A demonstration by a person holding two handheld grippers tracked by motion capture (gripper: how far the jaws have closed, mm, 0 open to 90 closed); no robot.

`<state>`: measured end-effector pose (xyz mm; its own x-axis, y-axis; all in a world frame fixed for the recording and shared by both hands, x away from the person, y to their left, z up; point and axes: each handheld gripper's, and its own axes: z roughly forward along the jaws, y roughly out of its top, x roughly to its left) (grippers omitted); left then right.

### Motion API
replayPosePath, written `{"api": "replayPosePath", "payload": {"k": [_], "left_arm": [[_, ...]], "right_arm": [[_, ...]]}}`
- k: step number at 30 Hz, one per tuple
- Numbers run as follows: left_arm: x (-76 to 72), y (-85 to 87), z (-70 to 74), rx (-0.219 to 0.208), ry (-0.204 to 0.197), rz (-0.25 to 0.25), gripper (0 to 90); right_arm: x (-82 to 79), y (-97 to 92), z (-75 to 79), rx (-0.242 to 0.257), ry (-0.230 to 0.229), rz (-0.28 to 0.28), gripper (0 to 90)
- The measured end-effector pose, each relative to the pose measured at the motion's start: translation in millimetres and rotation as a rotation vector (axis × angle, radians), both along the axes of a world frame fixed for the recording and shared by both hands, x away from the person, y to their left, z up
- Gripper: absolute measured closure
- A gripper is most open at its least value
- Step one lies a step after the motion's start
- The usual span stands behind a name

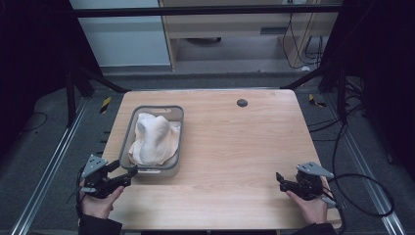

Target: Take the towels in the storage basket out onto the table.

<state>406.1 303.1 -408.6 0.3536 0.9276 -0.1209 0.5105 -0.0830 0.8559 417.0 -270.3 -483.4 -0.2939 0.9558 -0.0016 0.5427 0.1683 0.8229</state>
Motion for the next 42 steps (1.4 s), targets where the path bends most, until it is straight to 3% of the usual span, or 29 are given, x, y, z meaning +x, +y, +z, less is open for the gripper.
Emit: {"api": "replayPosePath", "payload": {"k": [18, 42], "left_arm": [[27.7, -3.8, 26.7, 0.019, -0.03, 0.001, 25.0], [63.6, -20.6, 36.0, 0.043, -0.003, -0.015, 23.0]], "right_arm": [[0.1, -0.8, -1.2, -0.004, 0.005, 0.006, 15.0], [2.0, 0.0, -1.9, 0.003, 0.014, 0.016, 14.5]]}}
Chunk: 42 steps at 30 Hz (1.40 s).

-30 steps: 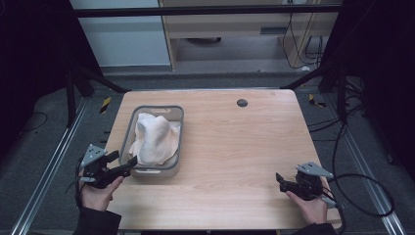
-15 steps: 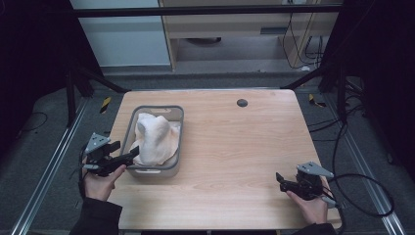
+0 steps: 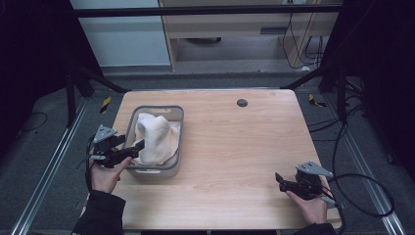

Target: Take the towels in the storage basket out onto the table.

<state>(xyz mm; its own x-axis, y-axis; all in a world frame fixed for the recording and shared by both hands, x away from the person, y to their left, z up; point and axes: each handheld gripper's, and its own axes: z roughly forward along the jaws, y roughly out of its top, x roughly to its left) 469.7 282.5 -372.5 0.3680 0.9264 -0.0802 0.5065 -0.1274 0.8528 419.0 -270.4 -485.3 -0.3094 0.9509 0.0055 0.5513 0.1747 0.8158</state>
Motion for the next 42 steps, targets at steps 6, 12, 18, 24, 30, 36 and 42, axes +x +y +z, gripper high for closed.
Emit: {"api": "replayPosePath", "payload": {"k": [6, 12, 18, 24, 30, 36, 42], "left_arm": [[10.3, -5.3, -3.6, 0.012, 0.017, -0.004, 22.6], [20.2, -10.6, -9.6, 0.024, 0.038, -0.001, 22.3], [27.3, -15.2, -14.0, 0.044, 0.052, -0.002, 21.7], [33.8, -20.9, -16.2, 0.061, 0.059, 0.001, 20.9], [39.6, -27.2, -18.6, 0.086, 0.074, -0.004, 20.0], [46.9, -33.4, -23.7, 0.111, 0.091, -0.005, 19.7], [54.1, -39.1, -29.4, 0.137, 0.114, -0.006, 19.9]], "right_arm": [[0.1, 0.6, 0.0, 0.004, 0.008, 0.002, 14.1], [0.8, 1.0, -1.1, -0.004, 0.01, 0.006, 13.7], [1.4, 1.1, -1.3, -0.004, 0.014, 0.007, 13.7], [1.5, 1.7, -1.4, 0.001, 0.021, 0.011, 13.6], [2.3, 1.5, -1.3, 0.011, 0.022, 0.005, 12.8], [2.1, 1.6, -1.3, 0.009, 0.022, 0.008, 12.9], [2.6, 1.5, -2.2, -0.003, 0.021, 0.013, 12.9]]}}
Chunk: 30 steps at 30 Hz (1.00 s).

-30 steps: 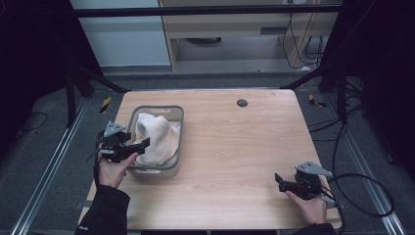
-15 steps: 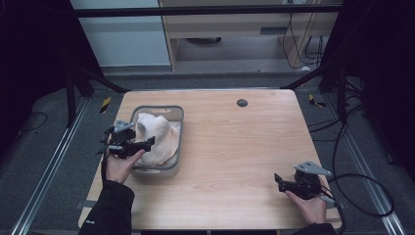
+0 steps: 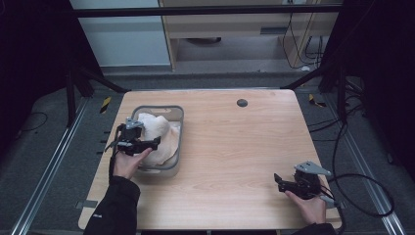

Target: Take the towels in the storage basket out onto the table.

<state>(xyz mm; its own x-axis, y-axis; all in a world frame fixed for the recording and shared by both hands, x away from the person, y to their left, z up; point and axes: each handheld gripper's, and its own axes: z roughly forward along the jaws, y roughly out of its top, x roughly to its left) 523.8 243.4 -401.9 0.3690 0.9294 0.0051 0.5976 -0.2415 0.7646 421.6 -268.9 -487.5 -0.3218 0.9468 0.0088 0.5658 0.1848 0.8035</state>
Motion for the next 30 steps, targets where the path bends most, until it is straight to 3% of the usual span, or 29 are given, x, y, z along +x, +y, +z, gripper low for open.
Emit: {"api": "replayPosePath", "payload": {"k": [18, 25, 30], "left_arm": [[13.7, -5.3, -15.7, 0.051, 0.059, 0.024, 28.7], [14.5, -8.2, -16.9, 0.061, 0.072, 0.026, 43.6], [15.3, -9.5, -16.0, 0.068, 0.089, 0.038, 49.2]], "right_arm": [[1.2, 1.4, -1.7, -0.01, 0.021, 0.015, 12.7], [1.9, 1.5, -2.5, -0.015, 0.023, 0.021, 12.7], [1.8, 1.7, -2.4, -0.011, 0.027, 0.019, 12.7]]}}
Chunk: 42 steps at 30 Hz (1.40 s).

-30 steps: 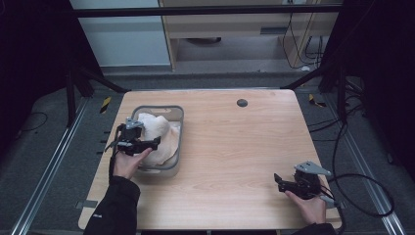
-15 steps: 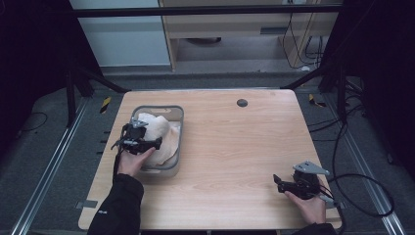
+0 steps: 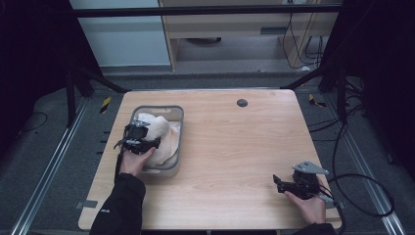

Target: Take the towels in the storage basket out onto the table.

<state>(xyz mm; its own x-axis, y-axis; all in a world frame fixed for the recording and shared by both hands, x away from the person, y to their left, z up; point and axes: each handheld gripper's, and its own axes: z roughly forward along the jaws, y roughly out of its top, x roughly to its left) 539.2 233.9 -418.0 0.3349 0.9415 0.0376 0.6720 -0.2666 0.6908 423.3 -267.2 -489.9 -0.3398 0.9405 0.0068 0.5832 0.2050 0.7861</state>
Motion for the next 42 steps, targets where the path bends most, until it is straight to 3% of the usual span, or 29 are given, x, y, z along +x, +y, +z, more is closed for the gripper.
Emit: {"api": "replayPosePath", "payload": {"k": [8, 16, 34, 42], "left_arm": [[-1.4, -1.8, 1.3, 0.013, -0.004, 0.024, 56.7], [-8.7, -0.5, 8.8, 0.006, -0.047, 0.022, 58.4], [-32.2, 19.7, 52.3, -0.077, -0.153, 0.018, 58.9], [-39.1, 25.6, 64.1, -0.098, -0.177, 0.011, 58.9]], "right_arm": [[-0.1, -0.2, 0.2, 0.0, 0.002, 0.001, 12.7], [0.3, 0.1, -0.4, -0.005, 0.004, 0.006, 12.7], [0.2, 0.2, -0.2, -0.002, 0.006, 0.005, 12.7], [0.2, 0.1, -0.3, -0.004, 0.008, 0.003, 12.7]]}}
